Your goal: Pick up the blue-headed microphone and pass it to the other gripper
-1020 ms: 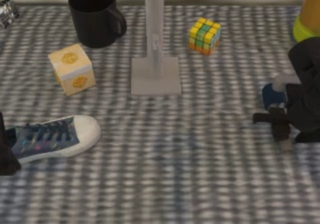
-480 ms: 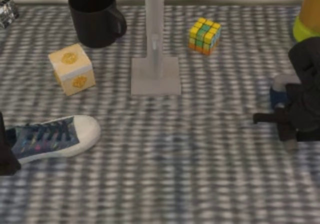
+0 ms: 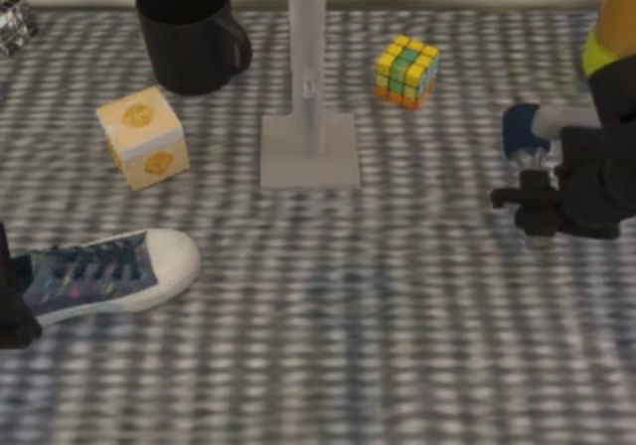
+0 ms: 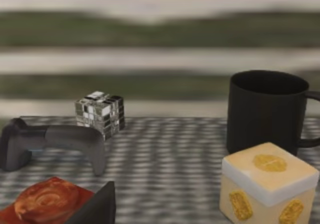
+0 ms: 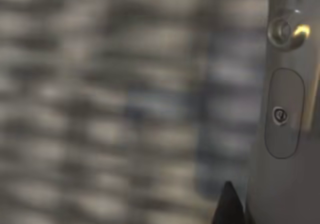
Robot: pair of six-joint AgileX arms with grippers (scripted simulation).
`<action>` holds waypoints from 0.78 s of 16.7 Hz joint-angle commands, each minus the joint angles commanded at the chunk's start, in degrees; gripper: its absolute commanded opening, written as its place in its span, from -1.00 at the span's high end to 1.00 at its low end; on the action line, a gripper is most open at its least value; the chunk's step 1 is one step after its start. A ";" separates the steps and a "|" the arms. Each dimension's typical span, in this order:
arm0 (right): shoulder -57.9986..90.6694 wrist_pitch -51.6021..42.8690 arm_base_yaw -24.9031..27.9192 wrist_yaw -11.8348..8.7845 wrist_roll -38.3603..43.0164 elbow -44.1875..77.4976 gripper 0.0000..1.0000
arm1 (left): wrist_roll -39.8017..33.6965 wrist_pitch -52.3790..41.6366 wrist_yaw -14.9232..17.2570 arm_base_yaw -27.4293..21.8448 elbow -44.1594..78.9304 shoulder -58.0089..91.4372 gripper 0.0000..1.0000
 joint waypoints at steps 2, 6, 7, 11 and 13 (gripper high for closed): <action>-1.91 8.72 -0.46 -3.46 -1.29 -2.28 1.00 | 0.00 0.00 0.00 0.00 0.00 0.00 -1.00; -6.54 29.41 -1.37 -11.23 -4.29 -7.97 1.00 | 0.00 0.00 0.00 0.00 0.00 0.00 -1.00; -7.94 34.73 -1.60 -13.16 -5.10 -9.44 1.00 | 0.00 0.00 0.00 0.00 0.00 0.00 -1.00; -13.82 52.91 -2.42 -19.94 -8.24 -14.28 1.00 | 0.00 0.00 0.00 0.00 0.00 0.00 -1.00; -16.61 58.70 -2.77 -22.41 -9.56 -15.96 1.00 | 0.00 0.00 0.00 0.00 0.00 0.00 -1.00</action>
